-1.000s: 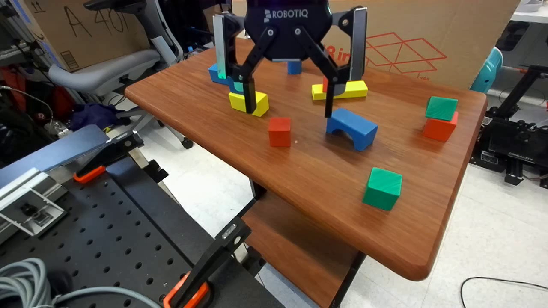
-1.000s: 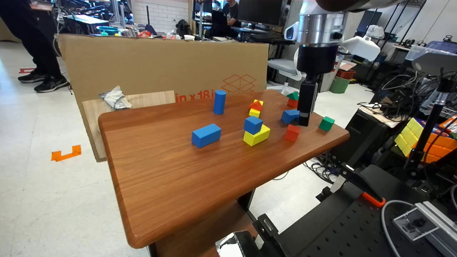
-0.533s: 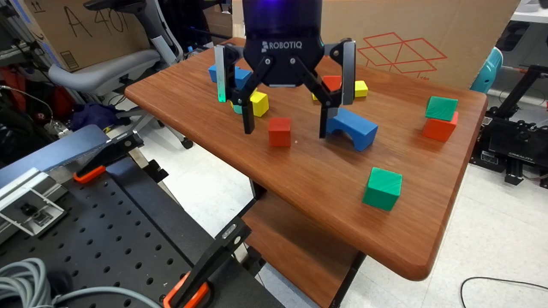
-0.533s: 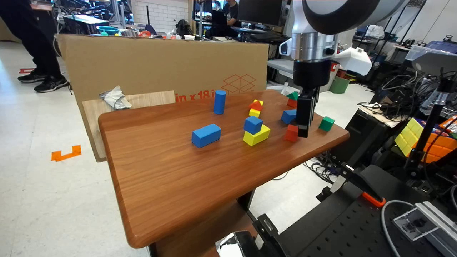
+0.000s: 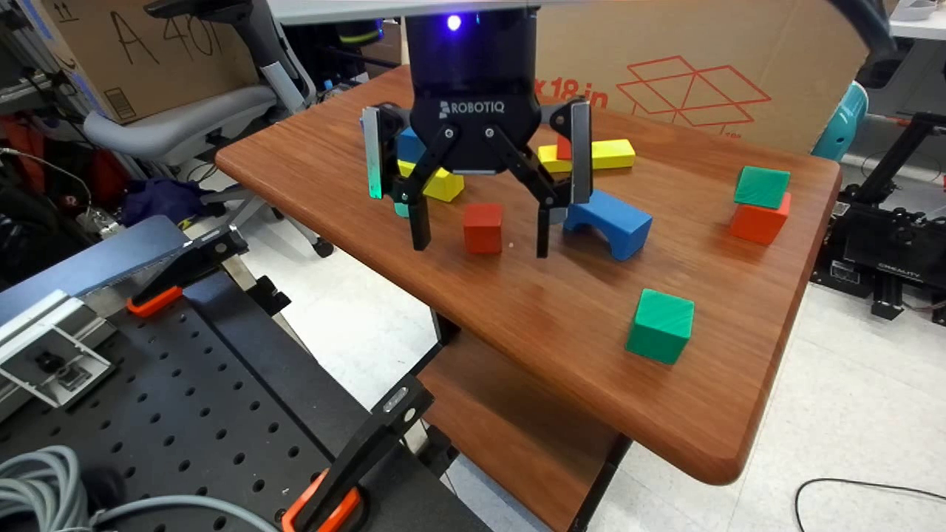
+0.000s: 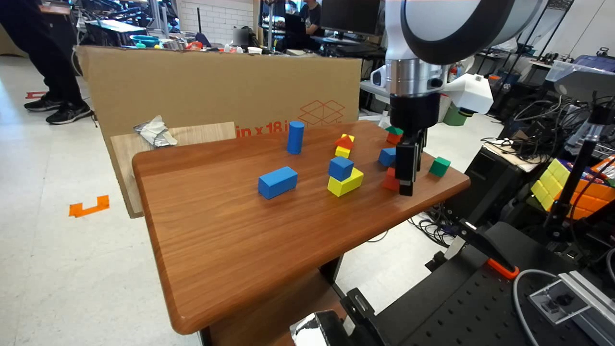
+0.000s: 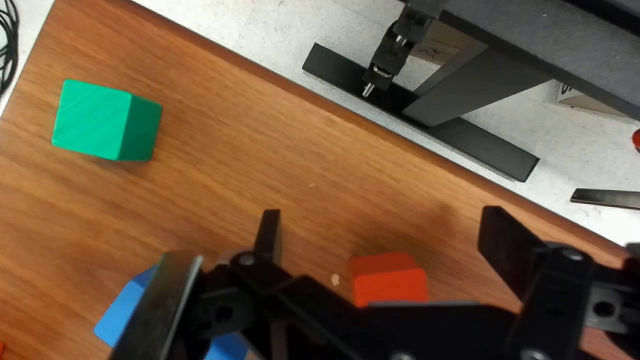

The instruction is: Pick up the orange object from the table and put it on the blue object

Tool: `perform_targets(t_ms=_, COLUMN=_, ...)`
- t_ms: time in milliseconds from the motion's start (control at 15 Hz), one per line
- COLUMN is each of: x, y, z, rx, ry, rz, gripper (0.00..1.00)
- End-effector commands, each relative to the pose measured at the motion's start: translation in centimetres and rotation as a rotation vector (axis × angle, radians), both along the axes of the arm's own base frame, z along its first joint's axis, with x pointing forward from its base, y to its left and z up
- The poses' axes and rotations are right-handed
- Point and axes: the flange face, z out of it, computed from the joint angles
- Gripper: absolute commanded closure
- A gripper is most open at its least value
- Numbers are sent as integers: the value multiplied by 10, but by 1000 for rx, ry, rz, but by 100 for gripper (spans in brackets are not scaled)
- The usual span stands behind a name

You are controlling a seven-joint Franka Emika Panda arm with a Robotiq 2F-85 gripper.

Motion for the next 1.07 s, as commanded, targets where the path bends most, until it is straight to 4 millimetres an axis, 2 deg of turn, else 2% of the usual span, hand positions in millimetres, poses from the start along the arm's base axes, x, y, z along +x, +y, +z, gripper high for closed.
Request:
perform_targets(t_ms=0, x=5, y=16, z=-2, rx=-12, ry=-26, rz=18, gripper=25)
perform_targets(t_ms=133, x=6, y=25, z=-1, rx=-8, ry=-34, rz=24, gripper=34)
perform_targets(t_ms=200, x=7, y=29, z=0, rx=-5, ry=-38, rz=29, gripper=44)
perform_targets(t_ms=400, x=11, y=34, z=4, rx=-8, ry=-45, rz=40, gripper=66)
perform_targets(t_ms=600, x=16, y=31, z=11, rx=-15, ry=-51, rz=13, gripper=88)
perform_targets(t_ms=867, x=25, y=24, z=29, rx=-4, ry=-68, rz=-57, gripper=91)
perform_targets(t_ms=1000, x=29, y=26, z=50, rx=20, ry=-93, rz=-87, gripper=91)
